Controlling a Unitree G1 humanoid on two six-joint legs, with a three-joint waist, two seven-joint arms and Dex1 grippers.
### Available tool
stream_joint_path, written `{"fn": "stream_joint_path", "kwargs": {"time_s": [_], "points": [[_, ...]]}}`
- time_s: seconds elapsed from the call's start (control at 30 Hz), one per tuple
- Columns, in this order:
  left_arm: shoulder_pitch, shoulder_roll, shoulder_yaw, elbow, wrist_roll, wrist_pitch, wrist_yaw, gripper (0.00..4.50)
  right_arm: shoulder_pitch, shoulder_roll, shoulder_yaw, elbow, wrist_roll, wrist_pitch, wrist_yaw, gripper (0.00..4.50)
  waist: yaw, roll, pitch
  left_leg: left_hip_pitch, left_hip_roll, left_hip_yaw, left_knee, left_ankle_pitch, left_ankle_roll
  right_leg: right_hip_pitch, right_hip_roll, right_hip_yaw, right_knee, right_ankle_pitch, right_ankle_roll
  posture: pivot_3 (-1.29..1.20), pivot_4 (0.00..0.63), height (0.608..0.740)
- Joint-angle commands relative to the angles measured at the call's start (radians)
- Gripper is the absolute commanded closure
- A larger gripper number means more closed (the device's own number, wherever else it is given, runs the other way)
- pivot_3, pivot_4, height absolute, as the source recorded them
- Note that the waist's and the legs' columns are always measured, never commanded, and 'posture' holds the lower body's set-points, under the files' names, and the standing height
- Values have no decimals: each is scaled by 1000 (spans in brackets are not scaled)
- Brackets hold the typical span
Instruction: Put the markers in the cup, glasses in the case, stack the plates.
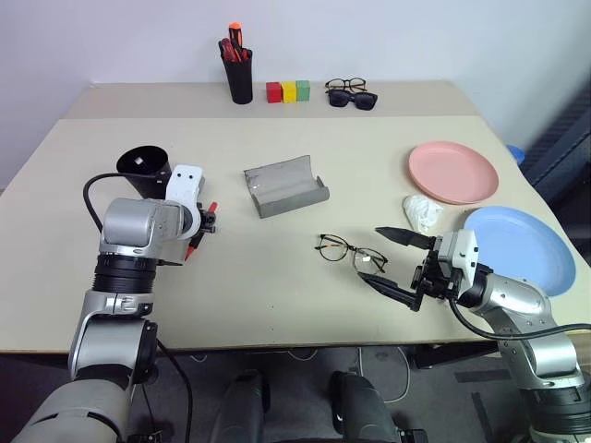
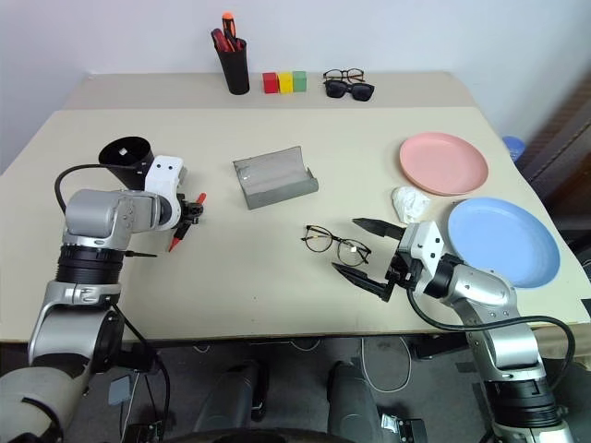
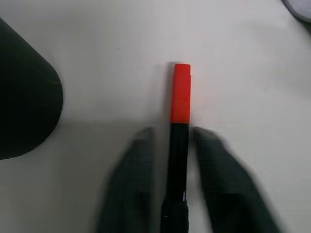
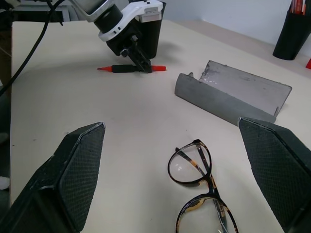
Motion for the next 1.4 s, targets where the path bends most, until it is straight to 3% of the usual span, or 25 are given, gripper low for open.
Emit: {"fn": "stream_joint_path", "kwargs": {"time_s": [0.03, 0.1, 0.27, 0.37, 0.47, 0.53, 0.73, 0.97, 1.2, 1.3, 1.4], "points": [[13, 23, -22, -61, -11, 3, -57, 4470, 8, -12, -33, -49, 5, -12, -11, 0, -1, 0, 0, 0, 0, 0, 0, 0, 0, 0, 0, 0, 0, 0, 0, 0, 150, 740], [49, 47, -38, -151, -28, -23, -106, 4470, 7, -13, -33, -52, 6, -8, -17, 0, -3, 0, 0, 0, 0, 0, 0, 0, 0, 0, 0, 0, 0, 0, 0, 0, 150, 740], [211, 110, -13, -576, -102, -186, -241, 4470, -14, -13, -27, -47, 3, 4, -30, 0, -4, 0, 0, -1, 1, 0, -2, 0, 0, -2, 0, 0, 0, 0, -1, 0, 150, 740], [258, 40, 51, -665, -42, -561, -208, 4470, -36, -9, -18, -31, -3, 6, -33, 0, -1, 0, 0, -1, 1, 1, -1, 0, -1, -2, -1, 0, -1, 0, -1, 0, 150, 740], [206, -99, 137, -548, 52, -864, 4, 4470, -58, -1, -8, -11, -11, 1, -32, 0, 16, 0, 0, -1, 1, 1, 0, 0, -1, -1, -1, 0, -2, 0, -2, 0, 150, 740], [157, -146, 182, -421, 121, -972, 139, 4470, -68, 5, -1, 0, -16, -5, -28, 0, 20, -1, 0, -1, 0, 1, 1, 0, 0, 0, -1, 0, -2, 1, -2, 0, 150, 740], [19, -109, 232, -20, 314, -1287, 411, 4470, -74, 15, 7, 38, -24, -35, -12, 0, 21, -1, 0, -1, 0, 1, 0, 0, 0, 1, -1, 0, -2, 1, 0, 0, 150, 740], [-46, -72, 229, 254, 358, -1446, 497, 4470, -65, 12, 1, 57, -29, -59, -2, 0, 21, -2, 0, -1, -1, 1, 1, 0, 0, 1, -1, 0, -2, 3, 3, 0, 150, 740], [-31, -95, 208, 359, 360, -1511, 504, 4470, -41, 6, -8, 39, -26, -59, -11, 0, 20, -2, 1, 0, 0, 1, 0, 0, 0, 1, -1, 0, -2, 3, 4, 0, 150, 740], [-9, -121, 192, 370, 363, -1527, 503, 3243, -36, 4, -10, 32, -25, -56, -15, 0, 20, -2, 0, 0, 0, 1, 0, 0, 0, 1, -1, 0, -2, 3, 4, 0, 150, 740], [12, -144, 184, 357, 351, -1537, 492, 1736, -35, 1, -11, 28, -24, -52, -19, 0, 20, -2, 0, 0, -1, 2, 0, 0, 0, 1, -1, 0, -2, 3, 4, 0, 150, 740]]}}
